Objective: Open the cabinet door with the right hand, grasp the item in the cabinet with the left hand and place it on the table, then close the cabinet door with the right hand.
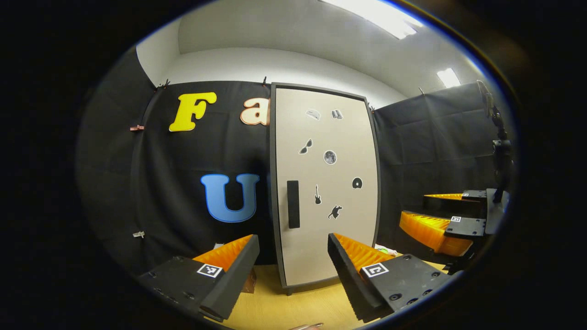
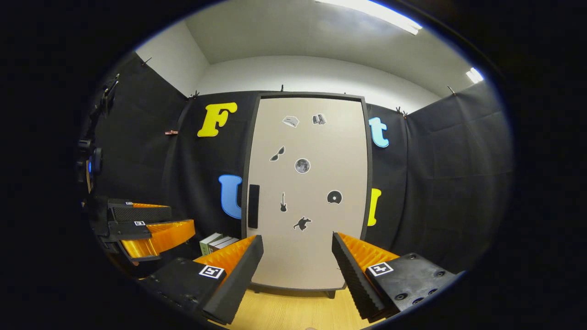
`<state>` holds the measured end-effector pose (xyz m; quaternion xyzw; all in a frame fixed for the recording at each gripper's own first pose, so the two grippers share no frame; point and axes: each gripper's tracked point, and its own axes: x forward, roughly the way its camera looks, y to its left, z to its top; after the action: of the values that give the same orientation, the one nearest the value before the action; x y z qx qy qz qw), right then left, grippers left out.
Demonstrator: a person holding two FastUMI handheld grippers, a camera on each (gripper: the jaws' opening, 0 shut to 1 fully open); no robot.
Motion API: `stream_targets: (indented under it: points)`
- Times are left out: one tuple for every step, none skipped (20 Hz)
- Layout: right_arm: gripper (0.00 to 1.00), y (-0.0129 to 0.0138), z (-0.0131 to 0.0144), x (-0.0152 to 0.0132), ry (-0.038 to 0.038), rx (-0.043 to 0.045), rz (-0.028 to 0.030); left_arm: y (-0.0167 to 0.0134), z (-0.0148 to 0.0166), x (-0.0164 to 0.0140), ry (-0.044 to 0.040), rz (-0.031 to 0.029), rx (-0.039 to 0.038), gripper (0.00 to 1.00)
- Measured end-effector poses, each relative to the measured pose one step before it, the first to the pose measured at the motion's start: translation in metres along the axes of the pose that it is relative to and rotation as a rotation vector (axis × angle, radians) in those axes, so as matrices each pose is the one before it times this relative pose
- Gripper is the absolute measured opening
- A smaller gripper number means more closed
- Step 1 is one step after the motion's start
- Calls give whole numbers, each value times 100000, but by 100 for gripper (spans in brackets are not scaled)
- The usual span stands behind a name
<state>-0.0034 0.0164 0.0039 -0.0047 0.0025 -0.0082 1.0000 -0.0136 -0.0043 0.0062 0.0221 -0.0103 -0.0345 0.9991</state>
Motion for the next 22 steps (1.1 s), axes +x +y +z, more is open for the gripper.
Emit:
stream_targets:
  points:
    - [97,355,-29,-65,-72,-62,270,229,123,-243,-70,-17,137,94]
    - [97,308,146,22,-630,-568,-194,363,-54,-266,-36,-82,146,95]
    - [97,315,81,21,-688,-796,-291,227,1,-328,166,-480,557,95]
    - [97,453,134,1,-530,-575,19,397,-117,-306,157,45,736,95]
    - [97,529,-23,66,-313,-109,142,464,16,-371,-15,188,661,95]
    - [97,596,-25,105,24,183,91,457,-96,-357,-20,118,280,95]
    - [97,604,-58,145,207,-33,399,513,-45,-382,18,-78,-37,94]
    - [97,631,-86,350,51,-516,627,419,-149,-346,52,119,-162,95]
    - [97,572,-40,412,243,-665,577,467,49,-207,-49,-74,-473,95]
    - [97,610,-171,371,305,-461,473,396,-191,-118,492,-42,-532,95]
    - [97,601,-16,626,-39,-180,548,393,-92,-105,265,151,-354,95]
    - [97,647,16,822,-176,237,719,602,-86,-143,93,697,-192,95]
    - [97,643,10,787,122,707,1140,608,-45,-62,396,1039,-44,95]
    - [97,703,51,833,-484,838,1673,588,-306,-25,566,1213,238,95]
    - [97,526,64,1067,-716,892,1301,469,-235,107,394,1023,-10,95]
    - [97,501,-46,1091,-256,577,1439,484,-56,116,181,1181,-339,95]
    - [96,476,-314,1146,437,278,1324,597,-213,119,237,1738,-686,95]
    - [96,391,-208,1154,303,110,1572,521,-66,93,301,1970,-866,95]
    - [96,238,-157,1148,-333,130,1041,397,-126,196,231,1434,-711,95]
    - [96,44,-145,1128,-187,412,2,377,-91,179,174,1356,-453,95]
    - [96,-25,-359,1111,83,820,-320,473,-118,167,18,1380,-129,95]
    - [97,41,-135,1022,-318,786,-154,355,15,174,120,1359,-60,95]
